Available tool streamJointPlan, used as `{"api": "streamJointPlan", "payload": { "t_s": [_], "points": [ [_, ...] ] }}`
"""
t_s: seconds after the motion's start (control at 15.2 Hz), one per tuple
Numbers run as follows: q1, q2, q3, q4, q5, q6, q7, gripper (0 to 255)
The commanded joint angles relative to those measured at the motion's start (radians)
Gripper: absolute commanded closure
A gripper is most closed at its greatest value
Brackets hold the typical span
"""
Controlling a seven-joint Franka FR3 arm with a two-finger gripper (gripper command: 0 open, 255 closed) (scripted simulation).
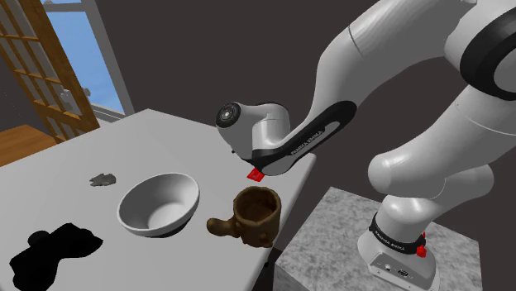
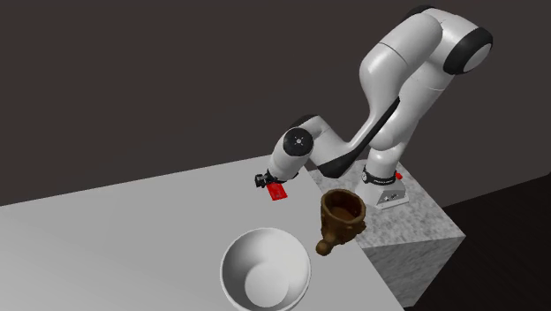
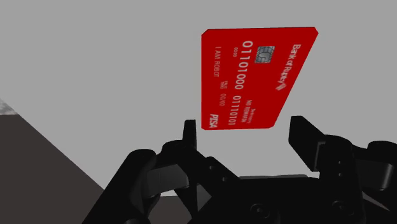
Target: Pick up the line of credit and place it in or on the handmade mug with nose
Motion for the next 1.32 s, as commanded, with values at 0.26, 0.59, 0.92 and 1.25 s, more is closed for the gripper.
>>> {"api": "streamJointPlan", "payload": {
  "t_s": [0.26,0.59,0.92,1.25],
  "points": [
    [0.025,-0.009,-0.028,-0.004,0.017,-0.008,-0.016,255],
    [0.127,-0.067,-0.136,0.012,0.086,-0.054,-0.095,255],
    [0.194,-0.117,-0.212,0.036,0.137,-0.105,-0.162,255],
    [0.239,-0.158,-0.271,0.065,0.173,-0.159,-0.219,255]
  ]
}}
